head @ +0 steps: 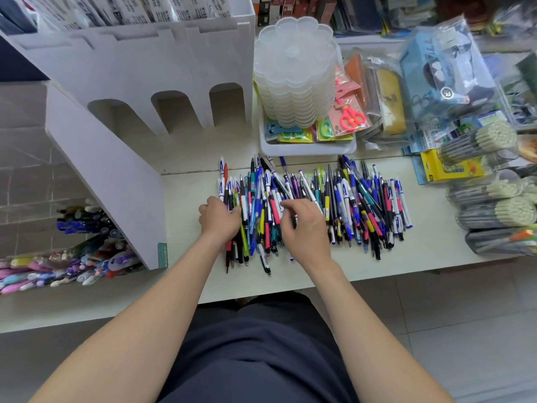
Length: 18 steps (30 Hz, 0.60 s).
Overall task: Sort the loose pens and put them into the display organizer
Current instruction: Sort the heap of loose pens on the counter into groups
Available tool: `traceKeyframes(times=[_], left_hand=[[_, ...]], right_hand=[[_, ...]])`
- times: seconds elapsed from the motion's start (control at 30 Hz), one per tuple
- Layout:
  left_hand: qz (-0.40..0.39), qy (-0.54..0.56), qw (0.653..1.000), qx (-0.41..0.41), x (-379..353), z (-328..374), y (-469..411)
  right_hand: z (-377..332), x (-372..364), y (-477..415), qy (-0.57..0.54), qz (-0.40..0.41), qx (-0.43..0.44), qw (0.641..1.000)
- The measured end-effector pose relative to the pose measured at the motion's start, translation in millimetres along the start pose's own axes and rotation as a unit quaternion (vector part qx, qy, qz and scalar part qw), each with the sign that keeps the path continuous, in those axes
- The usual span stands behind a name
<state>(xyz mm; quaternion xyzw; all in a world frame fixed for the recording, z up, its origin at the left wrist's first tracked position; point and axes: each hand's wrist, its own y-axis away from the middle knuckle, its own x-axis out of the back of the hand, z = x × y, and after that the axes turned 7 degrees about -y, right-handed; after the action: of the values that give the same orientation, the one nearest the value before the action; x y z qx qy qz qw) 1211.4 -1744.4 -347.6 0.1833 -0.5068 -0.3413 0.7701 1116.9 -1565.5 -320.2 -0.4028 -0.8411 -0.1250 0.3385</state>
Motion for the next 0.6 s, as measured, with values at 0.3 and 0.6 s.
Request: traceKeyframes(times=[0.3,0.6], left_hand=[[-0.006,-0.104,0.994,-0.042,-1.1,5.3,3.1],[-0.037,-0.12,0.99,-0.066,1.4,8.5,5.0]], right_hand=[[-20.0,-15.9,25.8,-0.016,-0.011,-0.065,0.998],[-28.1,-20.4,46.7,-0.026,-0.018,-0.098,0.995]])
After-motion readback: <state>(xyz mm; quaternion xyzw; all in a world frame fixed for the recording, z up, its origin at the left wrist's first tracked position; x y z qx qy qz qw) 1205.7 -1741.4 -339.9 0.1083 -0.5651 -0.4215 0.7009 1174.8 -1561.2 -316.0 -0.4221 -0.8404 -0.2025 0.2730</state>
